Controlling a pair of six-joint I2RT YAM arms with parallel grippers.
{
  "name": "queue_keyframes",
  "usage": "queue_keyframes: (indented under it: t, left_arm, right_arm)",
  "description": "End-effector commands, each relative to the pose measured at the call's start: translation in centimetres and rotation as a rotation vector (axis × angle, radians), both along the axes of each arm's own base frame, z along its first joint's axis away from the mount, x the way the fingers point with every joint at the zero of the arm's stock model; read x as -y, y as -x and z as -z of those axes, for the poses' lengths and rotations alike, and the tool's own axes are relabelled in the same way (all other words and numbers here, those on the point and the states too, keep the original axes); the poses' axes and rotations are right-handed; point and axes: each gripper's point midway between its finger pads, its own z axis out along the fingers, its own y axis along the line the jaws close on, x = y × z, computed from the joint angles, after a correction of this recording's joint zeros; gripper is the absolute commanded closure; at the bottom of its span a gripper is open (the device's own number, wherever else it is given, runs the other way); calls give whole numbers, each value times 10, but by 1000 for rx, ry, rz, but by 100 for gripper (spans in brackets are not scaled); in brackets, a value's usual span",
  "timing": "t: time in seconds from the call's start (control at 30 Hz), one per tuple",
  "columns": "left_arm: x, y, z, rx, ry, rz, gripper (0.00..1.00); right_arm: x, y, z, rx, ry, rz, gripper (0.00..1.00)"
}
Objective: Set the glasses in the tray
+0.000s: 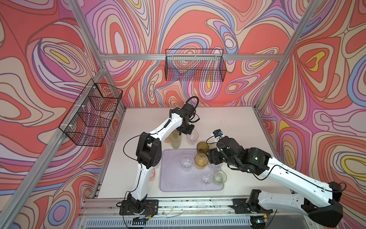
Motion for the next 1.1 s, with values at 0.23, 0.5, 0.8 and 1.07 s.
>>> queue_keyframes:
  t: [0.23, 0.5, 0.8, 1.07]
  left_arm:
    - [-15, 1, -54, 64, 32, -68, 100]
    - [-21, 8, -77, 78, 52, -88, 100]
    - [-30, 19, -98, 85, 64, -114, 100]
    - [-43, 29, -117, 104, 56, -146, 100]
  right_arm:
    - [3, -4, -2, 9, 4, 29, 26]
    - [2, -5, -1, 15, -6, 35, 26]
    - [5, -6, -2, 23, -8, 43, 26]
    - [7, -5, -4, 30, -13, 49, 26]
